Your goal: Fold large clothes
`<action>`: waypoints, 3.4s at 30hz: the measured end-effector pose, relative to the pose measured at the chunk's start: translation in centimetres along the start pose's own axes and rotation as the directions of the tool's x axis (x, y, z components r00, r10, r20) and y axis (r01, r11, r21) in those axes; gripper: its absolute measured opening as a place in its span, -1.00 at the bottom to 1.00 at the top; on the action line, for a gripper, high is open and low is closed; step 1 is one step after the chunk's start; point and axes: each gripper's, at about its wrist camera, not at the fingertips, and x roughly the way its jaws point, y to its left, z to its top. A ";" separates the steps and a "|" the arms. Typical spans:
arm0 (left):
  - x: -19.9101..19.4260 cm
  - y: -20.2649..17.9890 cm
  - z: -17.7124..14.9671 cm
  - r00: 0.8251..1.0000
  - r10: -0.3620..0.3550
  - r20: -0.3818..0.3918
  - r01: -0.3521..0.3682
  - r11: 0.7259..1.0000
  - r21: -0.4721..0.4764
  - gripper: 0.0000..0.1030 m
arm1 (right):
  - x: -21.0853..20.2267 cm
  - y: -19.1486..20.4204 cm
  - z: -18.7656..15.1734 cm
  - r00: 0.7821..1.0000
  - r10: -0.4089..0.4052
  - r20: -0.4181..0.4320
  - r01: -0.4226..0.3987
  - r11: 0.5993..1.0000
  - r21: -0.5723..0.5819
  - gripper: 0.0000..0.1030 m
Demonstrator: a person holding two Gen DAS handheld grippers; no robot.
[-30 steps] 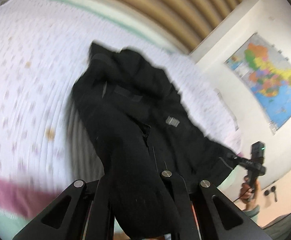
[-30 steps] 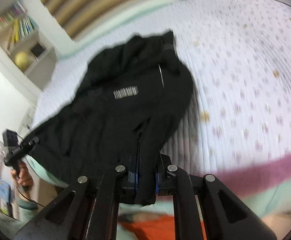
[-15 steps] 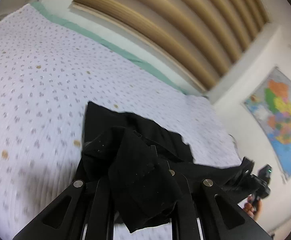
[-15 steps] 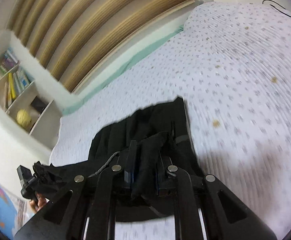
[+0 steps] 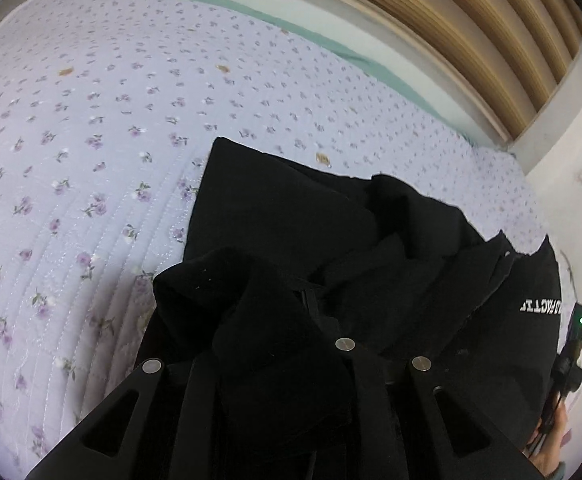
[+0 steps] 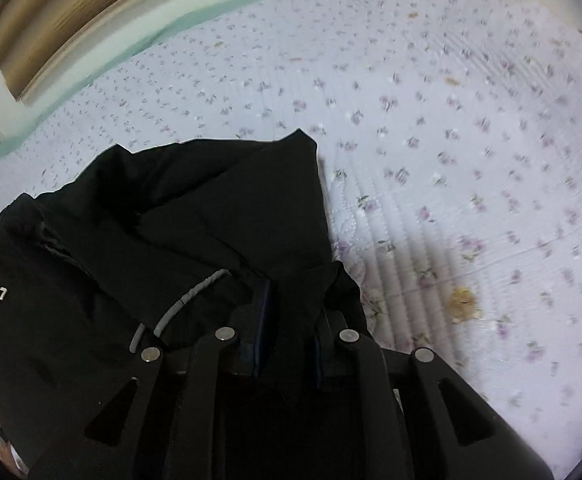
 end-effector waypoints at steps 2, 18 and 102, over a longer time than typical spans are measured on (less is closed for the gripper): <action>-0.4 -0.1 0.2 1.000 -0.007 -0.010 0.007 1.000 0.015 -0.65 | -0.4 -0.6 0.2 0.999 0.032 -0.012 -0.032 0.999 0.015 -0.64; -11.1 6.8 1.5 0.825 -0.538 -0.171 0.531 0.843 -0.090 -0.04 | -13.0 -4.5 0.9 0.961 0.257 0.101 -0.253 0.966 -0.052 0.80; 1.3 3.6 10.9 0.999 -0.024 -0.036 0.023 0.999 -0.029 -0.44 | -0.6 3.6 9.2 0.968 -0.103 0.229 0.130 0.986 -0.108 -0.28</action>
